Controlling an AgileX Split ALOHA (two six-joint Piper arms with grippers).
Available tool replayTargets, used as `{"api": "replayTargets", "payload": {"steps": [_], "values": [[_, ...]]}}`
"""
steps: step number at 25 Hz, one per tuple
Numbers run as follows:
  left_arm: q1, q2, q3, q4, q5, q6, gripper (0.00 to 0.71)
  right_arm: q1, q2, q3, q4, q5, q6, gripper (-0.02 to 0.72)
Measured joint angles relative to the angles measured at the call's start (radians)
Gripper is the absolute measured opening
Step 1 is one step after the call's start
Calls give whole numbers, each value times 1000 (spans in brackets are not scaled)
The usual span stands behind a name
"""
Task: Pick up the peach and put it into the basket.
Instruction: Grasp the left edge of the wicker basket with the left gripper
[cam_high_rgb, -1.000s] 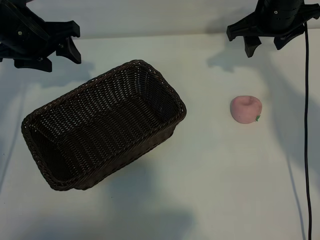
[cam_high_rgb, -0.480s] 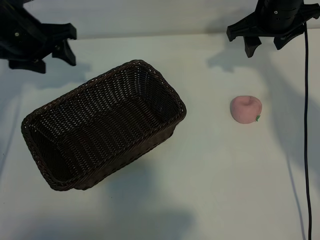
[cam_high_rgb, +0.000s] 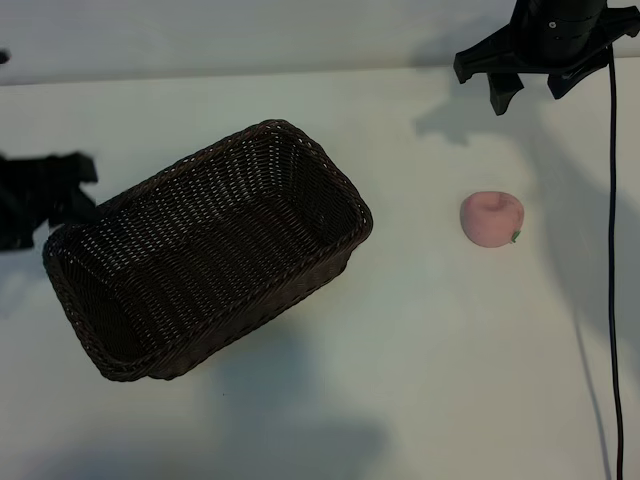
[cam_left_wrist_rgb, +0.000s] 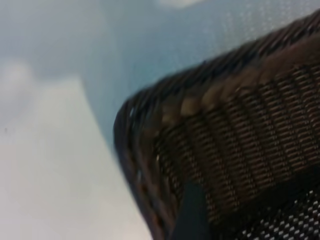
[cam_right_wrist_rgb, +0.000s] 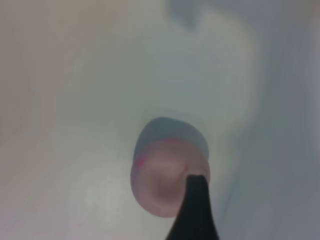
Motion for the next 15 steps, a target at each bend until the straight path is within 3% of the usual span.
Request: {"api": "replayTargets", "payload": {"steps": [6,15], "values": [[0,-100,150,3,-42,-112,590,0,0,0,0,0,-8,578],[0,-67,313,7,-183,-188,590,0,0,0,0,0,-10,578]]}}
